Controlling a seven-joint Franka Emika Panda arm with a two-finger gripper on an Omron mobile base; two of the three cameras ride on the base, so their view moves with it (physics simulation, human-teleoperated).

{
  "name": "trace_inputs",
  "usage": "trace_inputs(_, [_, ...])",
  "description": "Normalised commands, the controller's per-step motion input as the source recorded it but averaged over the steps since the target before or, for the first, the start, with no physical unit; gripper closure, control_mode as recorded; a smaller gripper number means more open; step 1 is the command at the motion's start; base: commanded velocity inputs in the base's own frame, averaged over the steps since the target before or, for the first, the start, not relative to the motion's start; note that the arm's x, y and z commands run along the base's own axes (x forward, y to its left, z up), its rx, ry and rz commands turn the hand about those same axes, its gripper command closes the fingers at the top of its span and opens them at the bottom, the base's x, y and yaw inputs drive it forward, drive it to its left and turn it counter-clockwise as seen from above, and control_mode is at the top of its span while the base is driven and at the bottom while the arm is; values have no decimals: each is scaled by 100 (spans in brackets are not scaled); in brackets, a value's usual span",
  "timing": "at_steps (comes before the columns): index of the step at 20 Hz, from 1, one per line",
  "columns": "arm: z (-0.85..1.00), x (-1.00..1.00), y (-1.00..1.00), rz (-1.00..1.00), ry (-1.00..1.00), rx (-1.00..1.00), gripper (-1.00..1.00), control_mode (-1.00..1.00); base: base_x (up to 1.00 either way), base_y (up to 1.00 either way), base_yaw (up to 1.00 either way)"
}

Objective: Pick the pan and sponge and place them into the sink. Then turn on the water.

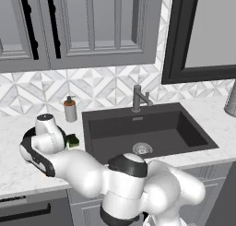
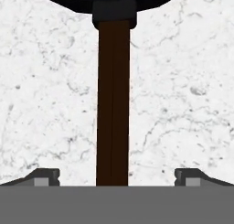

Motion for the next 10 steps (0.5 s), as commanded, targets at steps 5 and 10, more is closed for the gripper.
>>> trace_inputs(5, [-31,0,5,0,0,0,-100,-100,0,0,0])
trace_inputs(10, [-33,0,4,0,0,0,-100,-100,0,0,0])
